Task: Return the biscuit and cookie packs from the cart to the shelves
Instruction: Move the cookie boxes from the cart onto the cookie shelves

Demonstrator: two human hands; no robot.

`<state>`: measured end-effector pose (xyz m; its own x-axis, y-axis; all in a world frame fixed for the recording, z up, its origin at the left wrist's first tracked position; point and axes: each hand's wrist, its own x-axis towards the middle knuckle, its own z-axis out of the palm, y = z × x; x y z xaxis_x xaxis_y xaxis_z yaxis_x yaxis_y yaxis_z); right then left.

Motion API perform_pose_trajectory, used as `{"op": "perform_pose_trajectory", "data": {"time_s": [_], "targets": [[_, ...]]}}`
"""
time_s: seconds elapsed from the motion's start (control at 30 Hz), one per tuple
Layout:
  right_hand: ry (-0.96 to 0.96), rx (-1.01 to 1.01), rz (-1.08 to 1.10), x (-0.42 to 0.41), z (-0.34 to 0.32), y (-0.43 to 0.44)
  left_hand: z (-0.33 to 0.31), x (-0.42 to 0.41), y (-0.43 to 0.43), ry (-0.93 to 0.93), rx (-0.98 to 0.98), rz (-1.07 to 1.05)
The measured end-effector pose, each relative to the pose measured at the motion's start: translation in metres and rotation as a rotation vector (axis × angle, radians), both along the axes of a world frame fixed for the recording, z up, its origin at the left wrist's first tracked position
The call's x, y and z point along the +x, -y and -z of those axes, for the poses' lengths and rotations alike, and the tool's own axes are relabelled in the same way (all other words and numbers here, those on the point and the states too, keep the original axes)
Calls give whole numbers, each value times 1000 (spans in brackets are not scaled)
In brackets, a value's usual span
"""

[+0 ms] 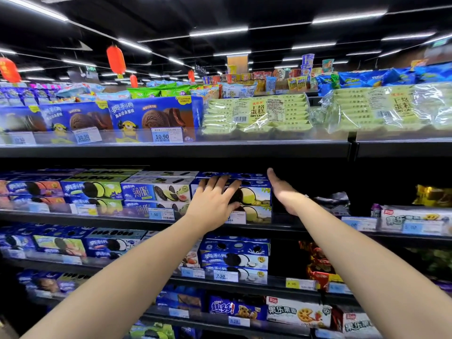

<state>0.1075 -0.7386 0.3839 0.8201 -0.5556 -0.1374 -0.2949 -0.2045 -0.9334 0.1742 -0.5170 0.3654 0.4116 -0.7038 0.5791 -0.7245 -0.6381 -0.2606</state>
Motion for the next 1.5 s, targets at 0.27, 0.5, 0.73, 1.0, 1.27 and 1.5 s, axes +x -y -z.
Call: {"op": "perform_pose_trajectory", "data": {"time_s": [0.27, 0.5, 0.73, 1.0, 1.27, 1.5], "targets": [[69, -352, 40, -39, 3, -18, 5, -12, -24, 18, -1, 64], [59, -1020, 88, -58, 3, -80, 15, -16, -88, -47, 8, 83], [36, -1288, 4, -35, 7, -157, 27, 0, -155, -97, -10, 34], [-54, -1404, -189, 45, -15, -230, 33, 41, -193, -152, -10, -100], [-299, -1255, -332, 133, -41, -258, 38, 72, -210, -194, -14, -206], [-332, -1324, -329, 149, -33, -254, 43, 85, -225, -147, -4, -225]]}}
